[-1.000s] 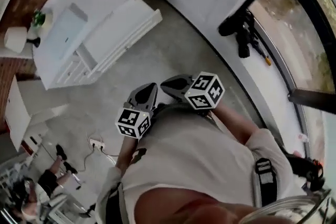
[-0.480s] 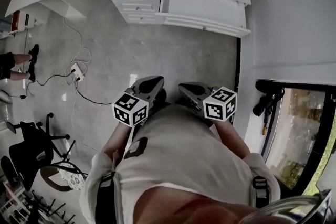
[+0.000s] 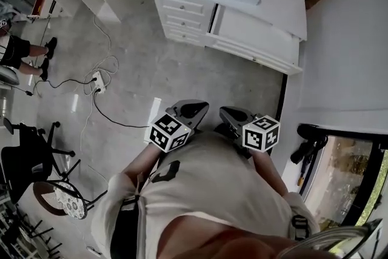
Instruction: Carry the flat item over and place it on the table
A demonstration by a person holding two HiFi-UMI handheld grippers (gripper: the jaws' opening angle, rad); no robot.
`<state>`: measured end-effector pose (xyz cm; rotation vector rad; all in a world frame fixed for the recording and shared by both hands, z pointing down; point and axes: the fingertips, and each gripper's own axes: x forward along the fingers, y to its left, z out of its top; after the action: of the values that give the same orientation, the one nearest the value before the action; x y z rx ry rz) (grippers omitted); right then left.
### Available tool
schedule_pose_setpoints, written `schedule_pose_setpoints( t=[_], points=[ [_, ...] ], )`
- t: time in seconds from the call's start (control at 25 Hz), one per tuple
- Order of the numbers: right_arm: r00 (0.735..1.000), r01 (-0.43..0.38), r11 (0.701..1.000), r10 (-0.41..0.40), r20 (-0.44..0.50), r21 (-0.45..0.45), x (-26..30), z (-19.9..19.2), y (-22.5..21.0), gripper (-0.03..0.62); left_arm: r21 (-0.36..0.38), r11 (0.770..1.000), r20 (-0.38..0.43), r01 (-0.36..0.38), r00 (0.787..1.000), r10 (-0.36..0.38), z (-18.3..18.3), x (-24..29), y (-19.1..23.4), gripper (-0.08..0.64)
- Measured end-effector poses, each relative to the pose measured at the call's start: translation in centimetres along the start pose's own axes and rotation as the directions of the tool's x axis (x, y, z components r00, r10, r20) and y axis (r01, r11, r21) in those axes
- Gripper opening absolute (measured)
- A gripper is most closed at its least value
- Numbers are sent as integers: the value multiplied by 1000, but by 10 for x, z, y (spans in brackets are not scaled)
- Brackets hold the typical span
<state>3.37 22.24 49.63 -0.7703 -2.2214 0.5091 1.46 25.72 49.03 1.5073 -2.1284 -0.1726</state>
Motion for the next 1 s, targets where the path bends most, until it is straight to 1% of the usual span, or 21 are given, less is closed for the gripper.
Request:
schedule_pose_setpoints(
  t=[0.08,0.16,0.28,0.36,0.4,0.56,0.64,0.8,1.0],
  points=[
    [1000,9,1000,-9,12,20,-5,2,-8,11,1,1000,-15,11,1000,-11,1,8,-1,20],
    [999,-2,999,0,40,42,-14,10,-21,11,9,1000,-32,13,999,-13,4,23,-4,20],
    [996,-34,997,28,79,70,-30,26,-47,11,49,999,-51,6,999,-3,17,54,-9,20],
    [994,-59,996,53,94,68,-42,37,-63,11,92,996,-50,11,999,-6,27,75,-19,20],
    [993,-72,995,65,99,64,-48,42,-71,11,102,995,-56,12,998,-7,30,86,-23,21],
    [982,-138,990,132,134,41,-69,61,-94,11,107,994,-108,4,994,8,39,124,-32,20],
    [980,-158,987,152,130,41,-76,64,-104,11,114,993,-123,-4,992,18,43,137,-35,20],
    [981,-171,984,166,97,50,-82,68,-124,11,112,993,-130,-34,990,48,51,152,-35,20],
    [978,-204,979,204,54,8,-88,74,-137,11,68,995,-139,-78,987,87,53,169,-34,20]
  ],
)
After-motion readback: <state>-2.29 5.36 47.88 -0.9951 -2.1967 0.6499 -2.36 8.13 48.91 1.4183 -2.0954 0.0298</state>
